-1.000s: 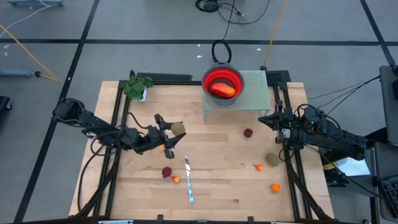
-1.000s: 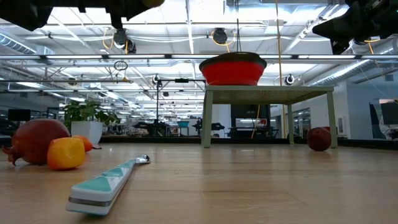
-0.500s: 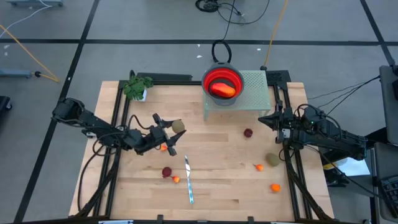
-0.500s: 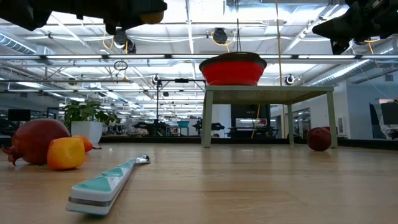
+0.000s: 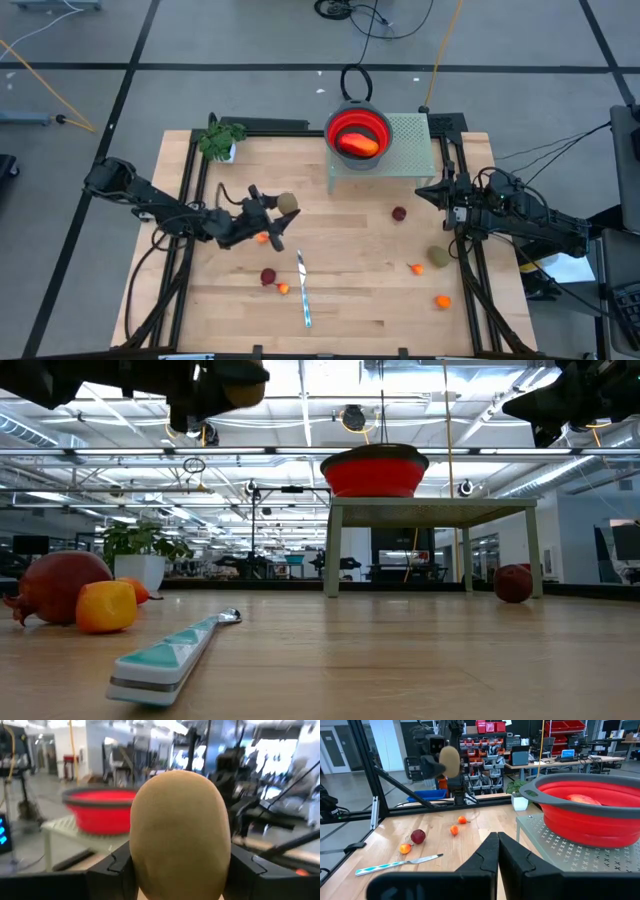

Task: Pick & Place Fruit
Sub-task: Put the kiwi into the red strainer bowl on the shelf

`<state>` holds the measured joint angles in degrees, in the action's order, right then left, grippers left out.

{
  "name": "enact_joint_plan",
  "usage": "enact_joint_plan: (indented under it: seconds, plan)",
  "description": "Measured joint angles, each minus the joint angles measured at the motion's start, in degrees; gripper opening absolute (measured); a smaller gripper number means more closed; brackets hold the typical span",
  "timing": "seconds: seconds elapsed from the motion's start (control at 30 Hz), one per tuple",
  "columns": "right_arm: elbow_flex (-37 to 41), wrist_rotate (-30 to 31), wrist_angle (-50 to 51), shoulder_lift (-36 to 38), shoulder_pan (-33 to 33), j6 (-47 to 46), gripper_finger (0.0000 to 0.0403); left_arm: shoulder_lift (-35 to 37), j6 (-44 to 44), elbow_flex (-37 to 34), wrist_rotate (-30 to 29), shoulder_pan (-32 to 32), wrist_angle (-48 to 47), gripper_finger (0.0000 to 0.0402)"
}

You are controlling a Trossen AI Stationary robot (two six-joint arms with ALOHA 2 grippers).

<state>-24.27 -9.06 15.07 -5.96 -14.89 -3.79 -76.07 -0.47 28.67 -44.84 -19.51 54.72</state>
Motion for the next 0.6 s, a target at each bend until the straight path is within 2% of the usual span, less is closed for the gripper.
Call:
enact_joint_plan:
  seconds: [0.2, 0.4, 0.6]
  plan:
    - [0.0, 0.0, 0.0, 0.0, 0.01, 0.0, 0.0, 0.0, -8.19, 4.49, -1.66, 0.0, -17.17, 0.018]
    - [0.0, 0.0, 0.0, 0.0, 0.01, 0.0, 0.0, 0.0, -16.08, 11.4, -1.57, 0.22, -35.81, 0.0203]
    - [0.0, -0.02, 0.0, 0.0, 0.02, 0.0, 0.0, -0.02, -17.26, 17.43, -1.07, 1.8, -45.87, 0.0191]
